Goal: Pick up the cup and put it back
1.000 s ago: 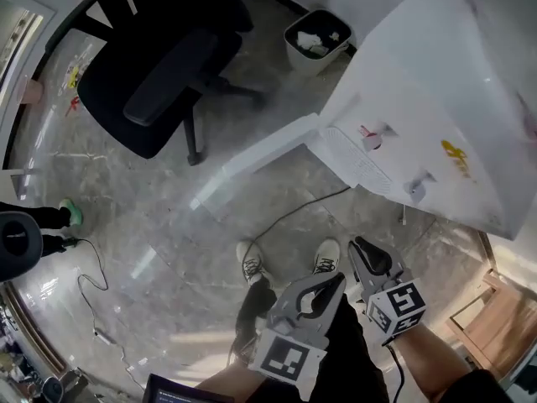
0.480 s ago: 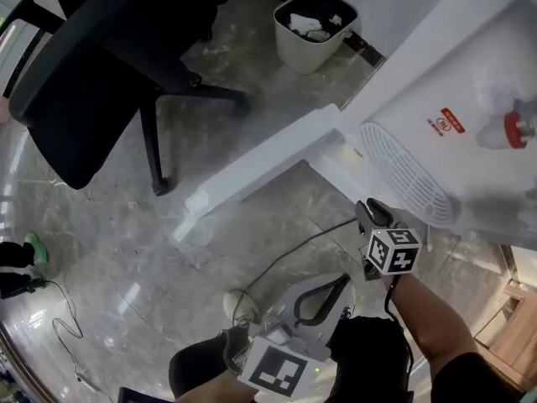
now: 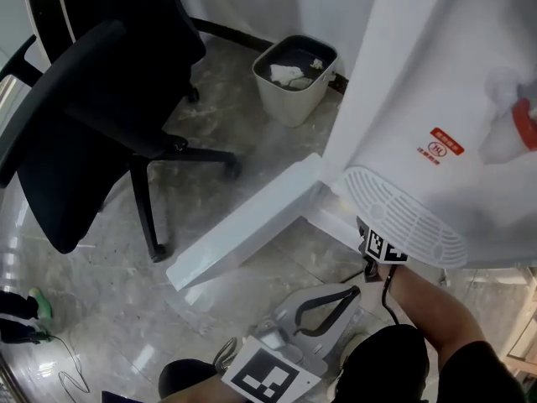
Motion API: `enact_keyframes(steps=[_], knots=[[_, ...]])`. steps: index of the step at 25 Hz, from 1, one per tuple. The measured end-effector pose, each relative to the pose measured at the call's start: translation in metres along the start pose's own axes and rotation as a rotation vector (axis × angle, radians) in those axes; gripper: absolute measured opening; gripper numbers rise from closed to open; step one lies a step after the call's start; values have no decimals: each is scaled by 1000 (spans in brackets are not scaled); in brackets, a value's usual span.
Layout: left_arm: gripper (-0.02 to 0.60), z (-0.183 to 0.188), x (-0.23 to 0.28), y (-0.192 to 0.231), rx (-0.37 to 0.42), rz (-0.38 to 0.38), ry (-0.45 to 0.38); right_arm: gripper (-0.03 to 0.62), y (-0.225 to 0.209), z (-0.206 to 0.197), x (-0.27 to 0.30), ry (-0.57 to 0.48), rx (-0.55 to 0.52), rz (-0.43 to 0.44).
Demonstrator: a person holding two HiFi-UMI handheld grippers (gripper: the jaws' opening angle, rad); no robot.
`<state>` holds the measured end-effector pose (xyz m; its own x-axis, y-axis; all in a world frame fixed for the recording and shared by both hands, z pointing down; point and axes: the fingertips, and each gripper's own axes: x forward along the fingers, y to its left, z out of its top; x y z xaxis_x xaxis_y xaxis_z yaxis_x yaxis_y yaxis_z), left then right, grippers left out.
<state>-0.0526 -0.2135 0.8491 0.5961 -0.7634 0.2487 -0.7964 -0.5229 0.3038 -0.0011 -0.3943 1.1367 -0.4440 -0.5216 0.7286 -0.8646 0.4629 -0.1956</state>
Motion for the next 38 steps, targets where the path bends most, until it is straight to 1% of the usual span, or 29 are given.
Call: enact_keyframes(steps=[3, 4, 5, 7, 8, 11, 14, 16, 19, 21, 22, 24, 26, 28, 29, 31, 34, 36, 38], knots=[[3, -3, 8, 12, 12, -18, -3, 126, 1, -1, 5, 1, -46, 24], [3, -5, 9, 16, 8, -15, 0, 105, 1, -2, 6, 2, -61, 30], [3, -7, 10, 19, -1, -10, 6, 101, 1, -3, 7, 2, -77, 34], [3, -12, 9, 25, -30, 3, 13, 64, 2, -4, 8, -1, -104, 42], [3, -15, 9, 26, -42, 7, 14, 57, 2, -3, 8, -6, -115, 45], [3, -15, 6, 25, -47, -3, 20, 54, 6, 2, 1, -38, -138, 53], [3, -10, 2, 23, -60, -2, 9, 51, 17, 6, -17, -68, -180, 83], [3, -6, -5, 22, -112, 22, -2, 51, 25, 0, -32, -41, -207, 105], [3, 13, -20, 12, -228, 61, -41, 49, 42, -9, -63, 17, -247, 135], [3, 25, -33, 2, -253, 92, -62, 49, 63, -6, -94, 34, -264, 165], [3, 28, -40, -2, -262, 119, -61, 49, 75, -5, -111, 45, -266, 184], [3, 28, -58, -10, -296, 188, -35, 49, 98, -1, -149, 73, -262, 223], [3, 32, -76, -24, -311, 226, 2, 49, 117, 8, -193, 97, -253, 257], [3, 49, -95, -45, -294, 224, 38, 49, 133, 20, -235, 113, -244, 279], [3, 60, -105, -55, -302, 219, 49, 49, 140, 28, -256, 119, -238, 286], [3, 87, -125, -71, -344, 218, 55, 49, 153, 47, -296, 124, -222, 291], [3, 138, -151, -95, -372, 223, 57, 49, 174, 87, -359, 111, -198, 295], [3, 174, -163, -110, -362, 205, 60, 49, 189, 119, -398, 81, -187, 300], [3, 208, -172, -119, -318, 172, 46, 49, 206, 156, -428, 20, -194, 305]])
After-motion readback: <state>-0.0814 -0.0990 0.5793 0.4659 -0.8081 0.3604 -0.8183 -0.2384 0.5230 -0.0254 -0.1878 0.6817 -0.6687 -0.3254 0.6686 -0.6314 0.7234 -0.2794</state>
